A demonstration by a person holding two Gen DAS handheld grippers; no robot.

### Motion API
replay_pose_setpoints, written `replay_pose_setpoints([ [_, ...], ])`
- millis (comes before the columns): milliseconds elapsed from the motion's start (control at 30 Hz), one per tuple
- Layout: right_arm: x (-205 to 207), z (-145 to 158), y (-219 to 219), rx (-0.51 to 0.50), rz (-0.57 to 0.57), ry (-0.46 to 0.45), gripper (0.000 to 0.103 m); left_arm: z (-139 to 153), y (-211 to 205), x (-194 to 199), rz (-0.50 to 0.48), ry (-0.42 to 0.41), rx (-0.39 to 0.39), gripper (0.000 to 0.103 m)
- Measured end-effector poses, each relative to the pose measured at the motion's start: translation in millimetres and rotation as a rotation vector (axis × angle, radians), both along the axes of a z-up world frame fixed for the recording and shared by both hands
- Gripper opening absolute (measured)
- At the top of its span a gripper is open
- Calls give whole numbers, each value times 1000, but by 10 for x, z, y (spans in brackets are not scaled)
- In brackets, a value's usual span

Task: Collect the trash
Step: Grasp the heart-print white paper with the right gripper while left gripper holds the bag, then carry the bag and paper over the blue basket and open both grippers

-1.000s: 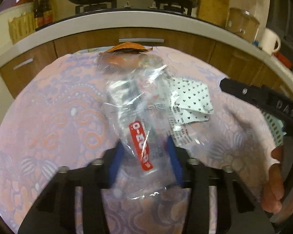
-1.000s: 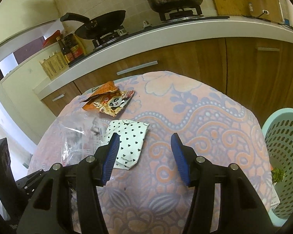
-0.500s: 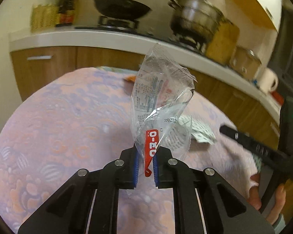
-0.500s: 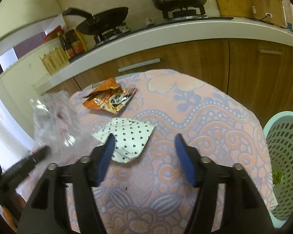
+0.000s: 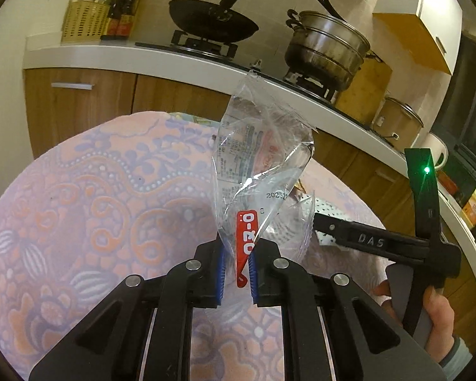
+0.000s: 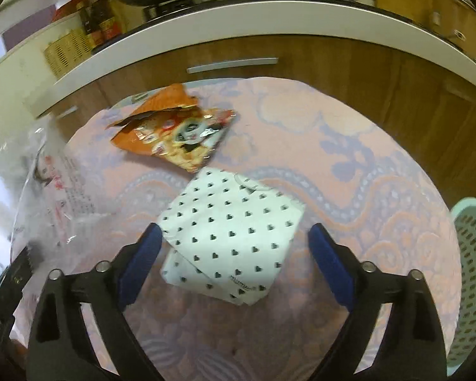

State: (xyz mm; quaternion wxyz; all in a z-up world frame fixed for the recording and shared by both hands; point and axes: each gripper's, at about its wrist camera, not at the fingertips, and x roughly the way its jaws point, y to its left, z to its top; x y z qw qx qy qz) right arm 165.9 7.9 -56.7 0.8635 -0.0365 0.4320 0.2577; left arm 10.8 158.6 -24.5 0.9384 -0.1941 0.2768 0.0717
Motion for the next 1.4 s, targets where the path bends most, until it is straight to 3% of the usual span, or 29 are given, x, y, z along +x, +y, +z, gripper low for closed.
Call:
replay_pose_setpoints([
  [33,-32,2,20,-22,-1,-16,72,-5,2,1,0,2,-1,11],
  [100,-86,15,25,-36,2,-40,47,-2,20,-12,3,-3,3,11],
  [200,-148,59,-49,13,14,-51,39,2,28,-19,4,-6,7,11],
  [367,-342,166,-304,68,-1,-105,37,38,-44,-30,-18,-18,12,11],
  [467,-440,215,-522,100,-29,-114,37,85,-150,-32,-73,-32,-43,11],
  [600,-550,361,-934,134,-82,-142,37,199,-453,44,-150,-41,-40,11],
  [900,-683,631,-1991,83,-240,-250,37,374,-1259,336,-321,-30,-18,11],
  [1167,-606,535,-2920,121,-416,-227,37,360,-2158,794,-494,18,6,11],
  [1400,-474,230,-3319,118,-529,-161,37,134,-2814,1222,-616,104,45,11],
])
